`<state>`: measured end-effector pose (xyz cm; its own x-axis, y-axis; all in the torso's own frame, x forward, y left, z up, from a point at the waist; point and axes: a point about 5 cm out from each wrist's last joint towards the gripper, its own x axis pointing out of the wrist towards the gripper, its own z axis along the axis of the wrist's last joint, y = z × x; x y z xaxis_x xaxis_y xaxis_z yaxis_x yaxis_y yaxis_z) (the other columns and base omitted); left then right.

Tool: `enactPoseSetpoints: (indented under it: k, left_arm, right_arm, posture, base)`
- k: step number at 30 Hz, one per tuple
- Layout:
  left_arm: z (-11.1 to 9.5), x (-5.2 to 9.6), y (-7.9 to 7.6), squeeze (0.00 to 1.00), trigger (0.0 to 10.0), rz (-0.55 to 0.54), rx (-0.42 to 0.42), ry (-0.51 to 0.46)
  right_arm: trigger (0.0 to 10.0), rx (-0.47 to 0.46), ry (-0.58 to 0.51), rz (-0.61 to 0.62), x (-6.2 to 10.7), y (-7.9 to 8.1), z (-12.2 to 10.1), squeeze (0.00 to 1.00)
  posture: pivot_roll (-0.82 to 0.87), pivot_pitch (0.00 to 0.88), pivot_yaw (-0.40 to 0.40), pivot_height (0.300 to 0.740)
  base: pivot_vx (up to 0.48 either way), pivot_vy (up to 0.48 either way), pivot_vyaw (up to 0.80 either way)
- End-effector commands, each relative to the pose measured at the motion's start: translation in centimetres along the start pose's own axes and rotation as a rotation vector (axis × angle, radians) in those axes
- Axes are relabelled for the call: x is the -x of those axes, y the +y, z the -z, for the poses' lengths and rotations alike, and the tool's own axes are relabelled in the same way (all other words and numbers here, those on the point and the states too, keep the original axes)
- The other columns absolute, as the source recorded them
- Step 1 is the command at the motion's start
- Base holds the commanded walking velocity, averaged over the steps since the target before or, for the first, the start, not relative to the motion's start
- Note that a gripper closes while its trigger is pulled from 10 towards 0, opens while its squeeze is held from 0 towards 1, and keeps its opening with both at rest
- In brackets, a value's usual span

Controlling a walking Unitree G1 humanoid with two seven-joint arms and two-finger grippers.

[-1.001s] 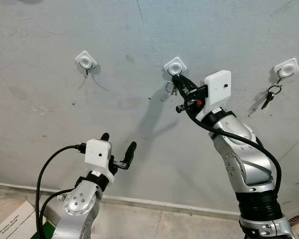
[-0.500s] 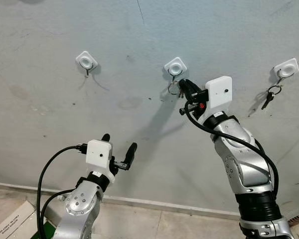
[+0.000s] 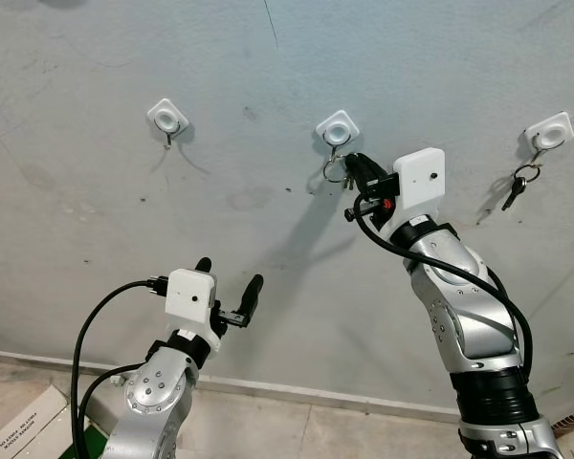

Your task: Hang keys on a hook

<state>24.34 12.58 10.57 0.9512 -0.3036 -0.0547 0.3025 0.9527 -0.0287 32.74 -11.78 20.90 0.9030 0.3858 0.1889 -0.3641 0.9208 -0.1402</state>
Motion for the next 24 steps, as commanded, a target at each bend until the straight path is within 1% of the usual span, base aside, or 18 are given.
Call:
enactPoseSetpoints:
  k: [1, 7, 14, 24]
  left_arm:
    - [-0.1, -0.2, 0.1, 0.00, 10.0, 0.002, -0.011, 0.000]
    - [0.0, -0.3, 0.0, 0.00, 10.0, 0.005, -0.011, 0.000]
    - [0.0, -0.4, -0.1, 0.00, 10.0, 0.007, -0.010, 0.002]
    - [0.1, -0.3, -0.1, 0.00, 10.0, 0.006, -0.010, 0.003]
  right_arm:
    - [10.0, 0.008, 0.013, 0.021, -0.2, -0.4, 0.1, 0.00]
    - [10.0, 0.034, 0.040, 0.058, -0.3, -0.7, 0.5, 0.00]
    - [10.0, 0.041, 0.059, 0.077, -0.3, -1.0, 0.9, 0.00]
    - [10.0, 0.054, 0.104, 0.067, 0.0, -0.8, 1.9, 0.00]
  posture:
    - [0.01, 0.000, 0.056, 0.740]
    - [0.00, 0.000, 0.058, 0.740]
    - [-0.01, 0.000, 0.056, 0.740]
    - [-0.01, 0.000, 0.054, 0.740]
  base:
    - [0.000, 0.000, 0.00]
    - [0.000, 0.000, 0.00]
    - [0.000, 0.000, 0.00]
    - [0.000, 0.000, 0.00]
